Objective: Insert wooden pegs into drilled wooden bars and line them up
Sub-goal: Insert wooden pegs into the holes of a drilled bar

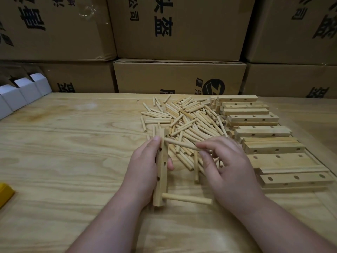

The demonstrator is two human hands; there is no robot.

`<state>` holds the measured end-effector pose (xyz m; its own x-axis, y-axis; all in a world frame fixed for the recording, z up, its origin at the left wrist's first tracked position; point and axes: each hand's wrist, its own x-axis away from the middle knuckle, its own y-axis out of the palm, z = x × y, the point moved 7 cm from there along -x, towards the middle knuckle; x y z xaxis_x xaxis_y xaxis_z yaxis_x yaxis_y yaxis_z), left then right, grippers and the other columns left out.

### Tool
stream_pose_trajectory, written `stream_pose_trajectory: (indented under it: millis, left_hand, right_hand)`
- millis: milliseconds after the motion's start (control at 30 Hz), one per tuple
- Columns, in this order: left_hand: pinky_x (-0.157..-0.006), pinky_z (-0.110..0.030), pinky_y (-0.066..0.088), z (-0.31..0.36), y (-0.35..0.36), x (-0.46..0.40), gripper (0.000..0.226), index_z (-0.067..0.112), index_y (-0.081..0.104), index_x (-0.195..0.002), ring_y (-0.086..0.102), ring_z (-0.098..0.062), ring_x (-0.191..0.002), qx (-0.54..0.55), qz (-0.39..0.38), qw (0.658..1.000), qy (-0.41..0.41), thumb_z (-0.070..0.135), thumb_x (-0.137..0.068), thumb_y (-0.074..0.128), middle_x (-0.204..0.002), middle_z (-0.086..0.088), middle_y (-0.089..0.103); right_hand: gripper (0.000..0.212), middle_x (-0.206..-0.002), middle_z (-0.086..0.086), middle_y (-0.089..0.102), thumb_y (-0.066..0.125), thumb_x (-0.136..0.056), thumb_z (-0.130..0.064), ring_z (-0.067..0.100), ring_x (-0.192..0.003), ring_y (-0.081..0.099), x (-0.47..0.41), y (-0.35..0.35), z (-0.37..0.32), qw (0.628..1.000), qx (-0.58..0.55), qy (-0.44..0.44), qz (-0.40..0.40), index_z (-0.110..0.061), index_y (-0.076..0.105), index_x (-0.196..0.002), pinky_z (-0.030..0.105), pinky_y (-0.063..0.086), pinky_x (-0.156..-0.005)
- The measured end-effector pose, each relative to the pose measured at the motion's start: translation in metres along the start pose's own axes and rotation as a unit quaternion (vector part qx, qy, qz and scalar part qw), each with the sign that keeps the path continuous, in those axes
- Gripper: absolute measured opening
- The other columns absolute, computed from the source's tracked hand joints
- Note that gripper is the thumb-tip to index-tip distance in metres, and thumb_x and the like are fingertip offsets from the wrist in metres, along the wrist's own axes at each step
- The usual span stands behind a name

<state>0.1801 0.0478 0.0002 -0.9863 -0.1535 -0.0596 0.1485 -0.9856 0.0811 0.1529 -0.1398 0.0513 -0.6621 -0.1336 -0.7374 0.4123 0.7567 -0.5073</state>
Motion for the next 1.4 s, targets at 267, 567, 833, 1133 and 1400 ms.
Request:
stream_pose_trajectory:
  millis: [267,567,833,1133,1400]
  left_hand:
    - [-0.043,-0.017,0.039,0.005,0.006,0.004,0.042,0.026,0.079,-0.089,0.049,-0.008,-0.043,0.008,-0.029,1.0,0.005,0.042,-0.106,0.044,-0.058,-0.006,0.063]
    - [-0.042,-0.023,0.042,0.005,0.005,0.003,0.044,0.02,0.077,-0.083,0.049,-0.015,-0.042,0.049,-0.029,0.998,-0.01,0.037,-0.106,0.043,-0.059,-0.009,0.063]
    - [-0.047,-0.027,0.043,0.008,0.007,0.004,0.04,0.023,0.076,-0.083,0.05,-0.015,-0.049,0.001,-0.044,0.999,0.019,0.052,-0.089,0.048,-0.06,-0.006,0.063]
    - [-0.045,-0.014,0.042,0.01,0.006,0.006,0.047,0.037,0.063,-0.069,0.055,-0.006,-0.045,-0.05,-0.017,0.997,0.048,0.066,-0.095,0.037,-0.051,0.002,0.058]
    - [-0.049,-0.014,0.042,0.001,0.007,0.004,0.048,0.043,0.061,-0.072,0.059,-0.005,-0.049,-0.113,-0.042,0.992,0.033,0.068,-0.1,0.032,-0.053,0.002,0.062]
  right_hand:
    - [0.023,-0.096,-0.01,0.063,0.056,-0.095,-0.018,0.011,-0.097,0.058,0.0,0.001,0.002,1.0,-0.022,0.02,-0.004,-0.018,0.072,-0.111,0.017,0.041,-0.087]
    - [0.024,-0.097,-0.015,0.058,0.052,-0.095,-0.017,0.002,-0.099,0.055,-0.001,0.004,0.004,0.999,-0.024,0.037,-0.01,-0.018,0.071,-0.11,0.009,0.037,-0.086]
    - [0.019,-0.091,-0.008,0.054,0.064,-0.091,-0.021,0.007,-0.088,0.055,-0.002,0.001,0.0,0.998,-0.065,0.015,0.001,-0.017,0.072,-0.108,0.018,0.045,-0.078]
    - [0.025,-0.081,-0.005,0.055,0.062,-0.094,-0.025,0.009,-0.076,0.053,-0.006,0.0,-0.019,0.997,-0.034,-0.062,-0.019,-0.01,0.074,-0.11,0.017,0.041,-0.071]
    - [0.017,-0.082,-0.016,0.058,0.063,-0.094,-0.026,0.001,-0.076,0.056,-0.011,-0.002,-0.003,0.996,-0.041,0.038,-0.067,-0.019,0.075,-0.104,0.007,0.037,-0.065]
